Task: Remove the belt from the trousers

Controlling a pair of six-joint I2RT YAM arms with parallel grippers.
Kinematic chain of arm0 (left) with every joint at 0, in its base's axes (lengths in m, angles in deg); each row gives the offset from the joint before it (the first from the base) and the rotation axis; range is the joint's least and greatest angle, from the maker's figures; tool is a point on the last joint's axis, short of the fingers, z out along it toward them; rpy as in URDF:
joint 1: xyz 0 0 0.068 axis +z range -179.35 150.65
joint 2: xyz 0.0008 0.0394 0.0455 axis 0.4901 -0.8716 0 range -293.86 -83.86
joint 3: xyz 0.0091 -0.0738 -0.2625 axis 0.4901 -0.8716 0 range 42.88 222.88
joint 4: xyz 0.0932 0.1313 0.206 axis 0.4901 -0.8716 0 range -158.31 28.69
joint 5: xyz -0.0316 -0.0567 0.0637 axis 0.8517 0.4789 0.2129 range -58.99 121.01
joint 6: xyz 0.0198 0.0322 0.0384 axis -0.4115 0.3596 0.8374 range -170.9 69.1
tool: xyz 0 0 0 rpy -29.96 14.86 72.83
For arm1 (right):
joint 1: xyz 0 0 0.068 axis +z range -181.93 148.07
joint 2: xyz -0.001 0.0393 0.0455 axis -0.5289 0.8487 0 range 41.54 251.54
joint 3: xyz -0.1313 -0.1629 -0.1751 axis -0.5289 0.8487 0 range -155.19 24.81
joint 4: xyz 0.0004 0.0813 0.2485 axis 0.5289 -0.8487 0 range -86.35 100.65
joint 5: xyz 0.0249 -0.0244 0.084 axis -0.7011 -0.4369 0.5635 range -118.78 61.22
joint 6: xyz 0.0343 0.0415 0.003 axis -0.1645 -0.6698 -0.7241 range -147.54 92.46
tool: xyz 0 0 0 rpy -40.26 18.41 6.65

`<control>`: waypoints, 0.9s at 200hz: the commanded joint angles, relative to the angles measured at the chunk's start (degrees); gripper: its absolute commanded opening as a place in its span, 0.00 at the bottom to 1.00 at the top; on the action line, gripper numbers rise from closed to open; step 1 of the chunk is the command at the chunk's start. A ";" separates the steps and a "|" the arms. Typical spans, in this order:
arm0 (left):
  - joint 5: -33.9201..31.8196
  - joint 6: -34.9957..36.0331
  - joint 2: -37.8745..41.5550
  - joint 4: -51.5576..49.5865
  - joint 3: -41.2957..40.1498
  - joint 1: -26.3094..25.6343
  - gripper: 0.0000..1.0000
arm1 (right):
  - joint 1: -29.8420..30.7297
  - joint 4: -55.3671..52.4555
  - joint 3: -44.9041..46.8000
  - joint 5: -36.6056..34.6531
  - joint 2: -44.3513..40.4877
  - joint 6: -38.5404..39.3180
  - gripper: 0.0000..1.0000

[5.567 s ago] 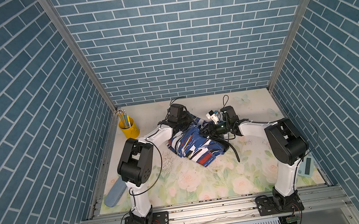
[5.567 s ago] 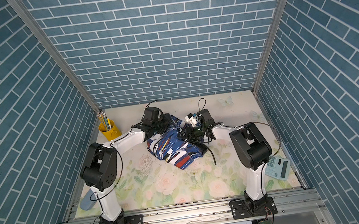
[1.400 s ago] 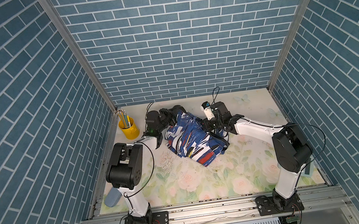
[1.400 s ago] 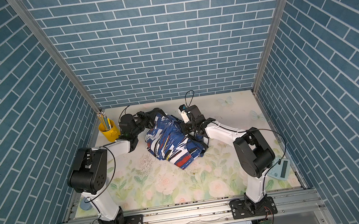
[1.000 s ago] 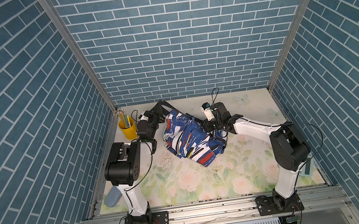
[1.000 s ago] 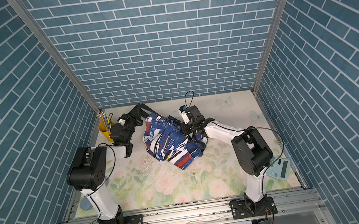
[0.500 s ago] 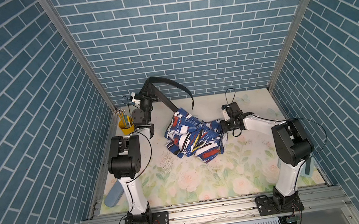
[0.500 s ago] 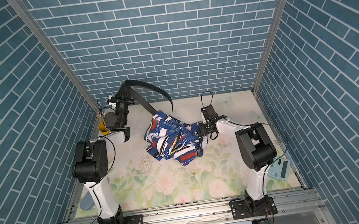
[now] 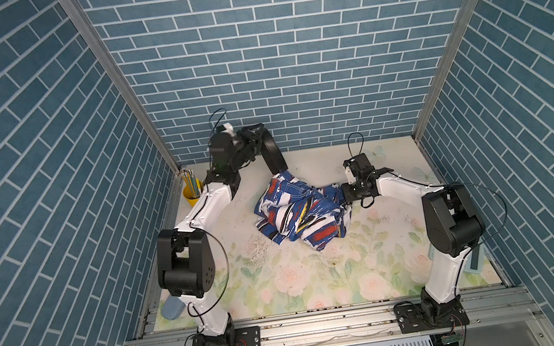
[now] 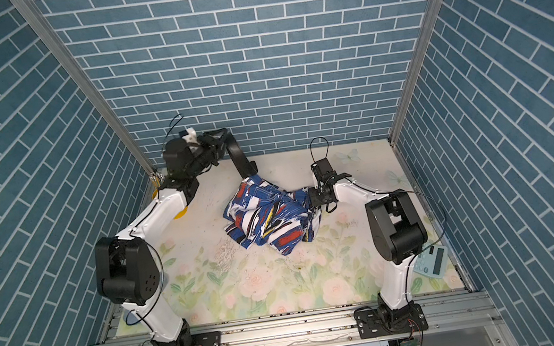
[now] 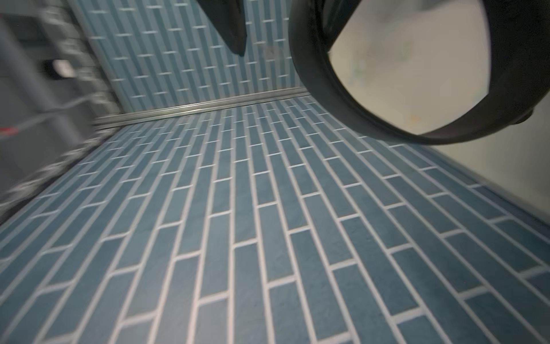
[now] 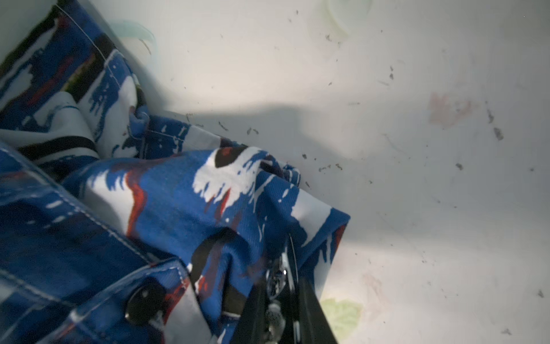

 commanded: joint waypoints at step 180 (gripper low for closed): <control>0.67 37.90 0.20 -24.58 -13.51 -20.01 0.06 | 1.05 -10.05 -30.55 3.49 2.47 1.58 0.00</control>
